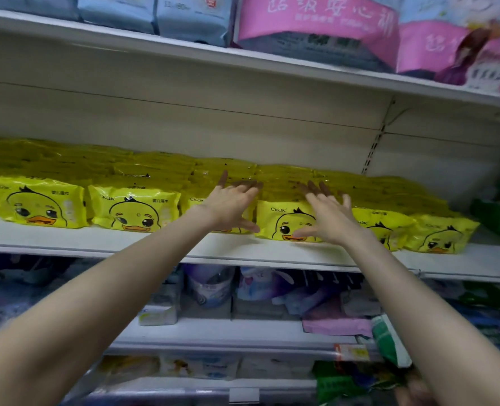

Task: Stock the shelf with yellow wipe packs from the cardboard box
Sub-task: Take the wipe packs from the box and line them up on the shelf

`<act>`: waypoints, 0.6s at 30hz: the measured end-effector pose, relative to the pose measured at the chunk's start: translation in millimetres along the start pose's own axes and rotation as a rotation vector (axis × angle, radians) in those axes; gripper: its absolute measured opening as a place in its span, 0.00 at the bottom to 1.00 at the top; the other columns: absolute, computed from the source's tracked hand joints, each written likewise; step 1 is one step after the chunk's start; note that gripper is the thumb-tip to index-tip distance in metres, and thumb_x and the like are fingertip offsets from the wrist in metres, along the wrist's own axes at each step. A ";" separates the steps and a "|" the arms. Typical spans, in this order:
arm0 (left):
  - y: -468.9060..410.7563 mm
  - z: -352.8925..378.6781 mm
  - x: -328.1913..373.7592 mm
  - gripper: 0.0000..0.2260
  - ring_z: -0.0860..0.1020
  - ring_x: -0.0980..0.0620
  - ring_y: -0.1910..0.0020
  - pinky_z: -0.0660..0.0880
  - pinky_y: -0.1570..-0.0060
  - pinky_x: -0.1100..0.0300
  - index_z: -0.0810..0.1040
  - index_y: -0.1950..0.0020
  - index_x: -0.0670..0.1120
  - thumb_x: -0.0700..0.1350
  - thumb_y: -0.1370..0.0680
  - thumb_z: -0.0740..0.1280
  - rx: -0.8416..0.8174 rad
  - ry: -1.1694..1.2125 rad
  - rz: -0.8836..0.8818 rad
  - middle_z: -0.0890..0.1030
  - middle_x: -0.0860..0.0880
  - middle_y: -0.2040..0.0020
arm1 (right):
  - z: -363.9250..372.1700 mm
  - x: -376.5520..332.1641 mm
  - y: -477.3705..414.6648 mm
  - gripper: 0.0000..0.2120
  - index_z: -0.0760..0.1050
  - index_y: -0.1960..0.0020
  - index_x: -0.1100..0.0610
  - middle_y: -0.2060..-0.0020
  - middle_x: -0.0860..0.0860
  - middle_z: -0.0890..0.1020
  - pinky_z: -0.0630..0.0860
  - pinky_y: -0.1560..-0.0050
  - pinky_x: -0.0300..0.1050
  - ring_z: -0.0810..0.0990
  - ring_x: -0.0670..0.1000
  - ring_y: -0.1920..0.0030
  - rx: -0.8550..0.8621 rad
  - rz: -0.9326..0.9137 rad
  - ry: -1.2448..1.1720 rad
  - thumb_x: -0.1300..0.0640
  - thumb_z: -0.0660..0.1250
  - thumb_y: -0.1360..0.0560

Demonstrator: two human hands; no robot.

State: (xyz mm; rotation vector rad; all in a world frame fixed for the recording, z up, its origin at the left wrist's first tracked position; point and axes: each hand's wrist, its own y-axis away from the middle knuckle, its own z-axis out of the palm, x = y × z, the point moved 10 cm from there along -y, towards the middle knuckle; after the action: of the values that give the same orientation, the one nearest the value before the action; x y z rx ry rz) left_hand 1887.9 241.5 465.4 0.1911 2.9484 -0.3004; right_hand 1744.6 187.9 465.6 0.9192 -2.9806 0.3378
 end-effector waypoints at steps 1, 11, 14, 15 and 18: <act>-5.2 -0.7 6.5 0.45 0.54 0.46 0.24 0.40 0.27 0.40 0.44 0.22 0.47 0.66 0.29 0.63 0.007 0.010 0.001 0.51 0.47 0.22 | 2.5 6.5 1.1 0.53 0.44 0.22 0.50 0.23 0.50 0.47 0.46 0.29 0.62 0.47 0.54 0.23 -0.005 0.005 0.010 0.33 0.69 0.36; -42.5 21.8 39.2 0.46 0.44 0.48 0.23 0.36 0.29 0.38 0.41 0.23 0.47 0.64 0.28 0.64 -0.054 -0.118 -0.028 0.46 0.47 0.22 | 16.7 36.1 -6.8 0.50 0.42 0.23 0.49 0.23 0.48 0.48 0.42 0.28 0.59 0.42 0.52 0.23 -0.030 -0.012 0.083 0.36 0.68 0.32; -44.8 21.2 40.5 0.45 0.45 0.47 0.23 0.36 0.30 0.37 0.41 0.23 0.45 0.65 0.28 0.63 -0.050 -0.184 -0.037 0.47 0.45 0.22 | 18.6 37.4 -9.8 0.48 0.45 0.23 0.49 0.23 0.47 0.49 0.40 0.28 0.60 0.43 0.53 0.23 -0.029 -0.024 0.091 0.36 0.68 0.31; -45.2 20.5 41.4 0.45 0.46 0.47 0.23 0.36 0.30 0.36 0.42 0.23 0.45 0.65 0.28 0.62 -0.045 -0.204 -0.038 0.48 0.45 0.22 | 19.3 38.2 -11.5 0.47 0.45 0.23 0.49 0.23 0.47 0.50 0.40 0.28 0.60 0.43 0.53 0.23 -0.027 -0.026 0.099 0.36 0.68 0.31; -47.0 18.3 42.8 0.46 0.48 0.47 0.23 0.36 0.30 0.36 0.44 0.23 0.44 0.65 0.28 0.63 -0.025 -0.228 -0.053 0.51 0.44 0.22 | 19.3 40.4 -15.6 0.46 0.47 0.23 0.49 0.23 0.47 0.51 0.39 0.28 0.61 0.44 0.53 0.23 -0.015 -0.029 0.125 0.36 0.68 0.31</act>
State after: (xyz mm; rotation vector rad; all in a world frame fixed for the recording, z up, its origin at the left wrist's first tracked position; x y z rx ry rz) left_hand 1842.2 196.7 448.8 0.0695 2.7328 -0.2727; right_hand 1721.0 149.0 452.6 0.9028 -2.8500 0.3582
